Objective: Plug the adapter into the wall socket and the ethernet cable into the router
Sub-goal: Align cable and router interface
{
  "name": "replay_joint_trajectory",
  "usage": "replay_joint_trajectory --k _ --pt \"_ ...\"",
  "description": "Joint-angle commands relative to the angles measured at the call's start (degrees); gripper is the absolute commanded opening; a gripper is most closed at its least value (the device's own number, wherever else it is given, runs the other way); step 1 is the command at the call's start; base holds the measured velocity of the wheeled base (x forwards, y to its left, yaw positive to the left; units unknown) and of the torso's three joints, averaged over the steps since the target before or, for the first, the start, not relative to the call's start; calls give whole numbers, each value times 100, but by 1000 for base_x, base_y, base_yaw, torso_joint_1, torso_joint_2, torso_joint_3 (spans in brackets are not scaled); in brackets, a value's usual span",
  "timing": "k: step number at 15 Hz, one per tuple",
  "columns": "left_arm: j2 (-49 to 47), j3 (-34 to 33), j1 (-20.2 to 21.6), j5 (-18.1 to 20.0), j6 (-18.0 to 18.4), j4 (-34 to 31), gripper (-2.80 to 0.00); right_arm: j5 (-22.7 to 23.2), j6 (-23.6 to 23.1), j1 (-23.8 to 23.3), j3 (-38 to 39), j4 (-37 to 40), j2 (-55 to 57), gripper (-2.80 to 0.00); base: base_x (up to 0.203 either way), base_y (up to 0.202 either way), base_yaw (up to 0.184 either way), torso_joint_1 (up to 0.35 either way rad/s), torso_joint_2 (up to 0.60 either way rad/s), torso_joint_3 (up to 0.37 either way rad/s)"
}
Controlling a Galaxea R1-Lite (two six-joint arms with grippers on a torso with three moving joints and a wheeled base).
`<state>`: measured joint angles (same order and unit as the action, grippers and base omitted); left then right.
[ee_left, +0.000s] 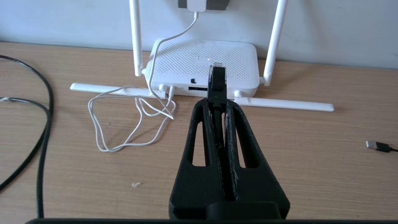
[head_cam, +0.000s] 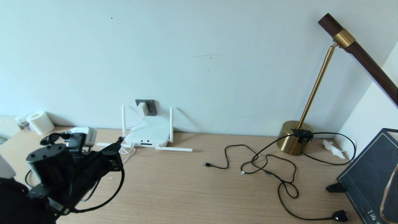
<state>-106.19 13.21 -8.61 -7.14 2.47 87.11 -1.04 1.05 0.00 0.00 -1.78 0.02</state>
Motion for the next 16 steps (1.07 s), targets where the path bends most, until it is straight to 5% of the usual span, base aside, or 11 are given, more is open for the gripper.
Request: replay_joint_trajectory --k 1,16 --pt "73 -29 -27 -58 0 55 -280 7 -8 0 70 -7 -2 0 0 0 0 -17 30 21" --pt "-658 792 198 -8 3 55 -280 -2 18 0 62 -7 -2 0 0 0 0 -164 403 231"
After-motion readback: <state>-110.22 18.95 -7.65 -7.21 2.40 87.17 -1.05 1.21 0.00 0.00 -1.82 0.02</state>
